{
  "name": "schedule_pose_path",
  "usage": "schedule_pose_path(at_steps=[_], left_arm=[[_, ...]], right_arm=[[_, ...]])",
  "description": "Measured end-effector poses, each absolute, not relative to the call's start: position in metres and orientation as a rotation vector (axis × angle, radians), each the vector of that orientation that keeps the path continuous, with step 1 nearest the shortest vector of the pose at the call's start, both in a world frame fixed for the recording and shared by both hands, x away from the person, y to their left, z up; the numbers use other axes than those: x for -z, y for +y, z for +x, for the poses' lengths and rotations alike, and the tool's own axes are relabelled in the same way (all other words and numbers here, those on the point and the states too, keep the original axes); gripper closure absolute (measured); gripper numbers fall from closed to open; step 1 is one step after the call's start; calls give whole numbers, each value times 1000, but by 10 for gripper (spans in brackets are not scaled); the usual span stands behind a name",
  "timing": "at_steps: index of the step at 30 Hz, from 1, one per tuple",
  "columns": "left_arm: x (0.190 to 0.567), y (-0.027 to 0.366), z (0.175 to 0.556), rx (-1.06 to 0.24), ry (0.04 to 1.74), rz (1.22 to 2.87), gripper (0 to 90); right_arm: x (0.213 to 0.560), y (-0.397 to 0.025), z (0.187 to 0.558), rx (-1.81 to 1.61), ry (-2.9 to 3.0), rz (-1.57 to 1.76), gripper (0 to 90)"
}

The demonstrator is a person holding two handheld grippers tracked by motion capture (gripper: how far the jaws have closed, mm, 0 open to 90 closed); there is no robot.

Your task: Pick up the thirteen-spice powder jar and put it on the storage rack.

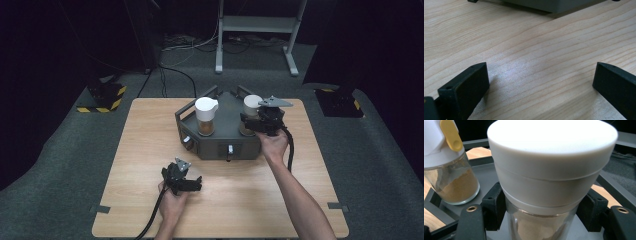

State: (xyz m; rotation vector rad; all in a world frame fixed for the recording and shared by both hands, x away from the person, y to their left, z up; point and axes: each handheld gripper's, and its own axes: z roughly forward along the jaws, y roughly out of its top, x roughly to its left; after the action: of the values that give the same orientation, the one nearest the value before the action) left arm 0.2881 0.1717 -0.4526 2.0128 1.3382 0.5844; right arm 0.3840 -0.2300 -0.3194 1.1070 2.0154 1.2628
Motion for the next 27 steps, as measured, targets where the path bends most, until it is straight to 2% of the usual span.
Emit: schedule_pose_path(at_steps=[19, 21, 24, 27], left_arm=[[453, 171, 288, -585, 1340, 2011, 4], [453, 171, 288, -585, 1340, 2011, 4], [453, 171, 288, -585, 1340, 2011, 3], [453, 171, 288, -584, 1341, 2011, 4]], right_arm=[[322, -235, 387, -1281, 2031, 1092, 307], [322, -235, 387, -1287, 2032, 1095, 283], [322, -238, 389, -1306, 2043, 1106, 145], [323, -241, 389, -1324, 2036, 1109, 101]])
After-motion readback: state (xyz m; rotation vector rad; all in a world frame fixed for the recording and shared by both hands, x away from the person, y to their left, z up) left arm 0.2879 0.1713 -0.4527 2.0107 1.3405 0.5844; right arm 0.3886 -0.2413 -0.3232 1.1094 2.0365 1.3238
